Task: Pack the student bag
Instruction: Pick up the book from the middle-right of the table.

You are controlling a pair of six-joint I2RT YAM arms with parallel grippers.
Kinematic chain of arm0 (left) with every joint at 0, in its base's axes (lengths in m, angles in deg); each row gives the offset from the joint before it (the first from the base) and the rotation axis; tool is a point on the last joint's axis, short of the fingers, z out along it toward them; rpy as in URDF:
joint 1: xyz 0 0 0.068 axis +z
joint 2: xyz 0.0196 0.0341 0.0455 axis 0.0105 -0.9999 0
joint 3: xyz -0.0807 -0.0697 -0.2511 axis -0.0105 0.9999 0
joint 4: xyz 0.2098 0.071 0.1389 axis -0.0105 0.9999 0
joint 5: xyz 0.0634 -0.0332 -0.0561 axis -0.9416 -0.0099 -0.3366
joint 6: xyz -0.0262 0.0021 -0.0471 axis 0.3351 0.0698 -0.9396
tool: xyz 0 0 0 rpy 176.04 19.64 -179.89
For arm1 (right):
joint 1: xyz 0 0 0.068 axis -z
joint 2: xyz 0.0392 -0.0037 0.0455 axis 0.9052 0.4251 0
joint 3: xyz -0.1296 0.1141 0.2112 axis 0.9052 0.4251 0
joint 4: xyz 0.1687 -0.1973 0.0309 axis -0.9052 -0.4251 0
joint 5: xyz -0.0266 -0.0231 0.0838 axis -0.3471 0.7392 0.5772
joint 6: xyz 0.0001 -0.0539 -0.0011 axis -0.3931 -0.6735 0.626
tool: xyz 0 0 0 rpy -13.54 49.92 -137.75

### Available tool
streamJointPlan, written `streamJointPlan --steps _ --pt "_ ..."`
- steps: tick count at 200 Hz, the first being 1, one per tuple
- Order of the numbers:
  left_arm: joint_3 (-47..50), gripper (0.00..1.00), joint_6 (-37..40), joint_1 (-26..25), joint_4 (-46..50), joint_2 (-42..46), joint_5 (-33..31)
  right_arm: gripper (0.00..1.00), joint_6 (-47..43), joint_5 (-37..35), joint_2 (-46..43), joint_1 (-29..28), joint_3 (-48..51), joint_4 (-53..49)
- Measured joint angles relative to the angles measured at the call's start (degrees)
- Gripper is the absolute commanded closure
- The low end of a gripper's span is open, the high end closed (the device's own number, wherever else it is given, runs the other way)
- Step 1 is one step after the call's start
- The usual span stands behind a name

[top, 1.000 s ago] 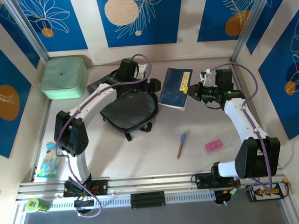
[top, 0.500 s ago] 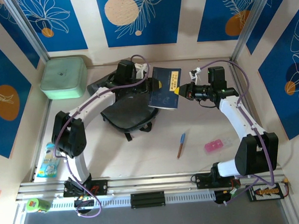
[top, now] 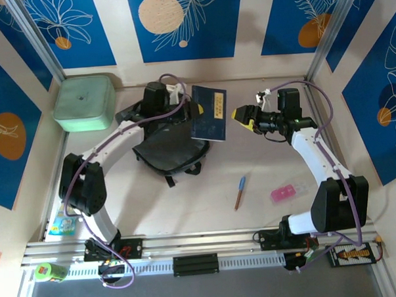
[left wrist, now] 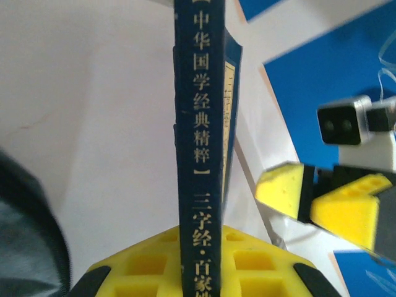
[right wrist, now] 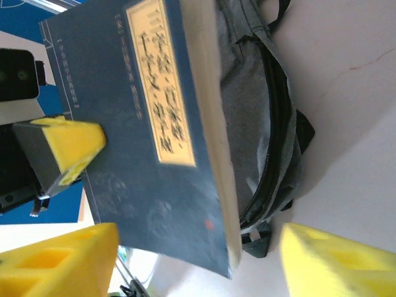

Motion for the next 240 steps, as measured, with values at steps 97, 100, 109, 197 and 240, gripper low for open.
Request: streamJointPlan --steps 97,100,109,197,240 --pt "9.3 1.0 -19.7 3.3 -19.8 8.6 -15.9 0.04 31.0 -2.3 1.4 -14.3 6.8 29.9" --pt "9.7 1.0 -20.6 3.3 -20.5 8.6 -16.1 0.04 31.8 -2.6 1.7 -14.6 6.8 31.1" --pt "10.7 1.0 -22.4 3.3 -22.2 8.6 -16.7 0.04 34.3 -3.3 2.4 -15.3 6.9 34.0" --pt "14.5 1.0 -33.6 1.7 -31.0 8.6 -20.4 0.25 52.5 -11.2 13.2 -20.2 4.1 52.7" --pt "15.1 1.0 -36.0 1.5 -32.5 8.6 -21.4 0.66 55.3 -14.7 15.1 -21.9 2.8 60.2"
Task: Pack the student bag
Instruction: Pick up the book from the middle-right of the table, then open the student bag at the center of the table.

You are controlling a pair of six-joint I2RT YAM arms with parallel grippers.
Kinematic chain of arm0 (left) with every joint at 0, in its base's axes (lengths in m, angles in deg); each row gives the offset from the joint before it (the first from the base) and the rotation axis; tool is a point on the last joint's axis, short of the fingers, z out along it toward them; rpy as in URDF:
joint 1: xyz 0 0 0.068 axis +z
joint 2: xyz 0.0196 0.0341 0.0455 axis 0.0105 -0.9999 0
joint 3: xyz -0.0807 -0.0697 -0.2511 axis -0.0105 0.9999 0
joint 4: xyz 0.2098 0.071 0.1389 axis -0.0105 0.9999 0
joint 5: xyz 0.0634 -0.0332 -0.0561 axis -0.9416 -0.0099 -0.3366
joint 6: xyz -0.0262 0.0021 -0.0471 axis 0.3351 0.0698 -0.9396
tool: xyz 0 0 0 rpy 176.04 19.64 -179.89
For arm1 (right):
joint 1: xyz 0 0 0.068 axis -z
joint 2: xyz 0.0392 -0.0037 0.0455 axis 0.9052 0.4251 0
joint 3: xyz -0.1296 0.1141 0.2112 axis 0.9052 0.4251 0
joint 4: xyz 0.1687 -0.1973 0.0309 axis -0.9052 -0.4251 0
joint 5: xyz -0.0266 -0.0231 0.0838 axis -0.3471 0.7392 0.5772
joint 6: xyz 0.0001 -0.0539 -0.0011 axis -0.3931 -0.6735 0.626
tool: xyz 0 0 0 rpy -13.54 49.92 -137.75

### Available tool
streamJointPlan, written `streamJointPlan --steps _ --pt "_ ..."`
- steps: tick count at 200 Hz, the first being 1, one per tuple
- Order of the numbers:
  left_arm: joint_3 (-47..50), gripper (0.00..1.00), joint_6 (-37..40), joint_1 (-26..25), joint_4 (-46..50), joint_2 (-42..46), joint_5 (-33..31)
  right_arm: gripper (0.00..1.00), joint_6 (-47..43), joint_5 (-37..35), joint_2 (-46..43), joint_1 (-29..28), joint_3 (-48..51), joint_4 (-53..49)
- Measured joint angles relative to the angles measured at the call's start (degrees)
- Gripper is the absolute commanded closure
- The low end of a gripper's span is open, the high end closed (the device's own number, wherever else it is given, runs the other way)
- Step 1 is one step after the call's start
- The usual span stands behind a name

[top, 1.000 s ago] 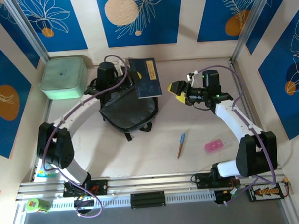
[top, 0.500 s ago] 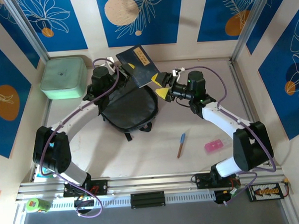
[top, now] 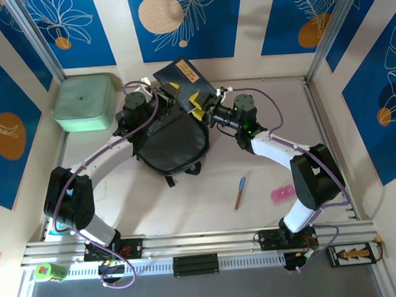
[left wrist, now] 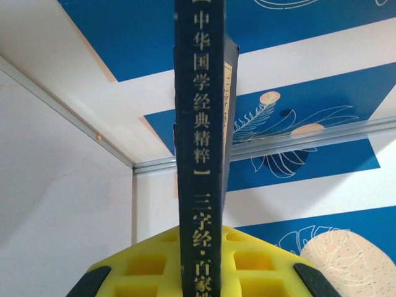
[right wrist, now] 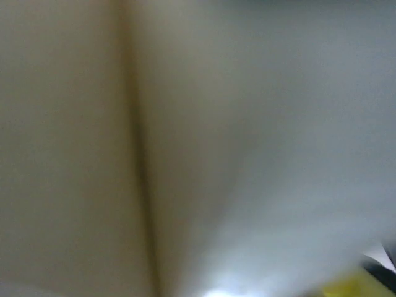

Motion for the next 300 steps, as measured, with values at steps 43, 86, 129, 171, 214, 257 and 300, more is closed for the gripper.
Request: streamJointPlan --steps 43,86,129,171,214,257,300 --pt "1.1 0.77 -0.7 0.0 0.1 0.0 0.1 0.98 -0.2 -3.8 -1.9 -0.5 1.8 0.7" --pt "2.5 0.29 7.1 0.1 6.8 2.4 0.8 1.0 -8.1 -6.0 -8.1 0.4 2.1 -14.6" --pt "0.0 0.12 29.8 -0.4 27.2 8.0 2.2 1.0 -19.4 -7.6 -17.4 5.1 2.6 -32.5" --pt "-2.9 0.11 54.1 -5.0 45.5 7.8 0.6 1.0 -28.0 -9.9 -22.5 10.6 4.1 -46.2" --pt "-8.0 0.2 71.1 -12.2 58.2 0.7 -2.2 1.0 -31.9 -12.7 -24.9 12.8 5.4 -54.4" --pt "-14.9 0.34 79.2 -16.0 68.1 -9.6 -5.3 1.0 -32.5 -13.9 -26.4 14.7 5.9 -57.2" --pt "-21.7 0.45 83.0 -16.9 75.3 -17.4 -9.7 1.0 -32.5 -14.0 -26.6 15.2 6.3 -58.1"
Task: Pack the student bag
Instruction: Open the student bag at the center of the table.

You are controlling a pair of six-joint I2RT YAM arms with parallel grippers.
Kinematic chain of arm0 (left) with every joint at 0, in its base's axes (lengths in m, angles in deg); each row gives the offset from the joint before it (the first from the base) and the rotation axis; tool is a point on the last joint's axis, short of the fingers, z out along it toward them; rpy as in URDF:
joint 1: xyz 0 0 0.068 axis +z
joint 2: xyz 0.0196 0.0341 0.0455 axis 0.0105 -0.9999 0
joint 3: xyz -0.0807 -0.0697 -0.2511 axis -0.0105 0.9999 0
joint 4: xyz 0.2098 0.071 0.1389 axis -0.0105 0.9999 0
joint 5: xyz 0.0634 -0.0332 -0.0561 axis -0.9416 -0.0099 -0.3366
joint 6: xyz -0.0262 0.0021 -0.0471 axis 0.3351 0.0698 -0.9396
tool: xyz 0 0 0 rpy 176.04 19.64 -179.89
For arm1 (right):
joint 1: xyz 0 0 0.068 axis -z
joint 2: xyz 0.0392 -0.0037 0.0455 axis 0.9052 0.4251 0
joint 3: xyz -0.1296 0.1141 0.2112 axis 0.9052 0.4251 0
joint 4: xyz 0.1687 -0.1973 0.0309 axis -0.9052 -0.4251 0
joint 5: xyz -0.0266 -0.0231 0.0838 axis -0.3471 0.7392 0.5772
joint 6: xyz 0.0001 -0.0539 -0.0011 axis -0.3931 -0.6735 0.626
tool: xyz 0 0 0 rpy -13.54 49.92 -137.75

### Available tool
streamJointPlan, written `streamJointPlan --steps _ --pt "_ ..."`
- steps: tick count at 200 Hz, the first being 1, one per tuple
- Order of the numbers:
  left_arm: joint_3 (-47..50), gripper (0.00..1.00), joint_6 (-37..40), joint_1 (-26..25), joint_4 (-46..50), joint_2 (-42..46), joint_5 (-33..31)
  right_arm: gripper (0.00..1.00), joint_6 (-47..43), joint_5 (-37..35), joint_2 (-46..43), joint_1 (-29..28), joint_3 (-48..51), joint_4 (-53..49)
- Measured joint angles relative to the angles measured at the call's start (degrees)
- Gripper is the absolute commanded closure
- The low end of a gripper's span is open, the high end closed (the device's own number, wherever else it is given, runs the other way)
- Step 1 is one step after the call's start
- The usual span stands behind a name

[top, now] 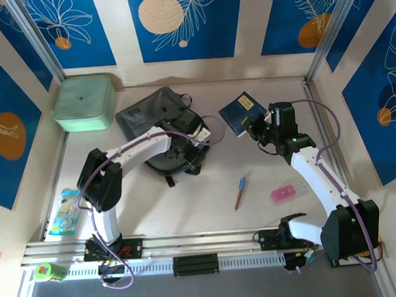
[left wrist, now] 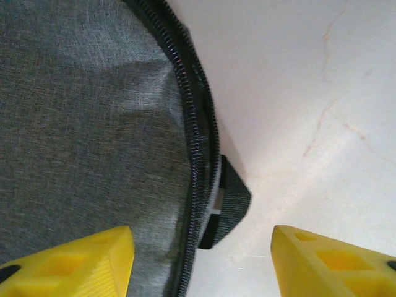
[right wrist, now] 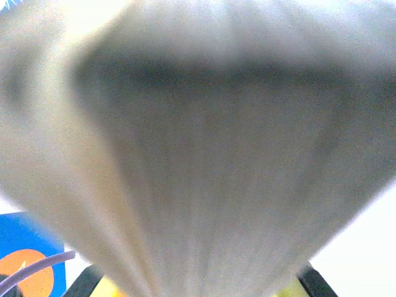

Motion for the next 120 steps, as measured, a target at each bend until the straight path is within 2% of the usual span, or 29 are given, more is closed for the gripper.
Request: streamJointPlan --steps 32,120 --pt "-3.3 0.55 1.4 -0.2 2.8 -3.4 -2.3 1.0 0.1 0.3 0.0 0.1 0.5 0.4" --pt "-6.3 0.61 2.9 -1.0 5.2 -7.6 -5.8 1.0 2.0 3.2 0.0 1.1 3.8 3.6"
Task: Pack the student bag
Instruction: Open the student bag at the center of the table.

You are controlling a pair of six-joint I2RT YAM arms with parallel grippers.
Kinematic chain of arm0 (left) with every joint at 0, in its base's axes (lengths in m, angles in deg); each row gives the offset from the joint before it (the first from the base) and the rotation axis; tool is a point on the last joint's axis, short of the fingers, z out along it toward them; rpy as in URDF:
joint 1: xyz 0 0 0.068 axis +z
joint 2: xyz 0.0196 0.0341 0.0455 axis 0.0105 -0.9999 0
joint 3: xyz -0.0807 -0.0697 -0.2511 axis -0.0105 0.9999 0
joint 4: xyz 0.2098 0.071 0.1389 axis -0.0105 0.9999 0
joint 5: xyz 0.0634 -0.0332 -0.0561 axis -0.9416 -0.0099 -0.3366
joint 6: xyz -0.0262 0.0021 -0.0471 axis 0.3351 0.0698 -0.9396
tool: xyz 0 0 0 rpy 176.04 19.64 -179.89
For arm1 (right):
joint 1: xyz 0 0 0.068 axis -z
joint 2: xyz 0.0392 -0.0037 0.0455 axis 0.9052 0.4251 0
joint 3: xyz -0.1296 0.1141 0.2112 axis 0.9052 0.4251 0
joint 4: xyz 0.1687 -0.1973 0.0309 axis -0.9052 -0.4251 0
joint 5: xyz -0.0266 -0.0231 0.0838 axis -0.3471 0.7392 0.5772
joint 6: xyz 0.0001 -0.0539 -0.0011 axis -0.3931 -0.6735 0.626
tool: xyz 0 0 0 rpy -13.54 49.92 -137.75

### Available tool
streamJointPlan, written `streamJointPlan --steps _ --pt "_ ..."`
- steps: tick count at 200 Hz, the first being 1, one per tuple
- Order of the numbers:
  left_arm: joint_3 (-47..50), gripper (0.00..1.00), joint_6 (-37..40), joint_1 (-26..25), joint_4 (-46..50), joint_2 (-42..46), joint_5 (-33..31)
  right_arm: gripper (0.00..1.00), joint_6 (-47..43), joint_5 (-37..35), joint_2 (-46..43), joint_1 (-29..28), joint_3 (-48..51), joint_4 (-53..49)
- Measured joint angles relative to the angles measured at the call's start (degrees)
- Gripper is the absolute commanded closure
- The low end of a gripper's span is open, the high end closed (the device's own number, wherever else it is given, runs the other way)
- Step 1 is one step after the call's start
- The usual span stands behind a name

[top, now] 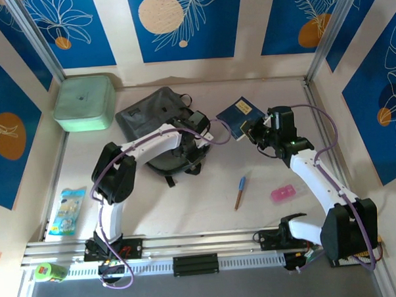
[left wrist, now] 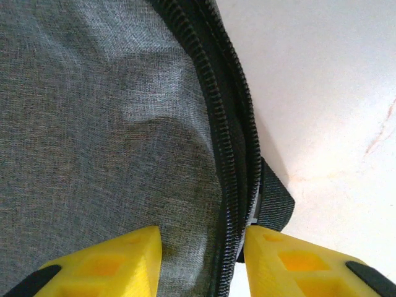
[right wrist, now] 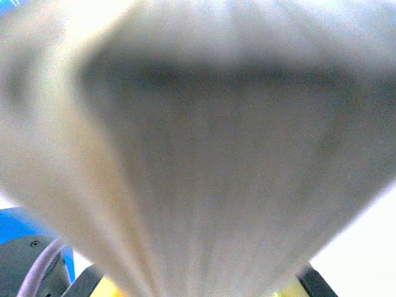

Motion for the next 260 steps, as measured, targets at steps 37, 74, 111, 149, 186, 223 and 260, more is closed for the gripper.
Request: streamJointPlan --steps 37,74,111,149,186,223,260 --pt "-2.2 0.58 0.0 -0.4 0.8 -2.0 -2.8 1.0 0.2 0.4 0.0 0.9 0.0 0.7" --pt "-2.8 0.38 1.1 -0.4 0.7 -3.1 -3.3 1.0 0.5 0.5 0.0 1.0 0.4 1.0" --pt "-3.0 0.38 2.4 -0.6 0.7 -3.3 -2.3 1.0 0.7 0.5 0.0 1.0 1.0 1.0" --pt "-4.8 0.48 2.9 -0.9 0.7 -4.5 -5.2 1.0 0.7 0.7 -0.1 1.1 1.1 1.1" --pt "-5.9 0.67 2.5 -1.1 1.1 -4.6 -4.2 1.0 0.7 0.9 -0.1 1.4 1.1 1.2" --pt "-6.0 0.92 2.8 -1.2 1.4 -4.6 -1.0 1.0 1.1 1.1 -0.7 1.5 1.8 1.3" --pt "-7.0 0.95 2.3 -1.1 2.4 -4.6 0.0 1.0 1.1 1.4 -0.9 1.8 2.1 1.2"
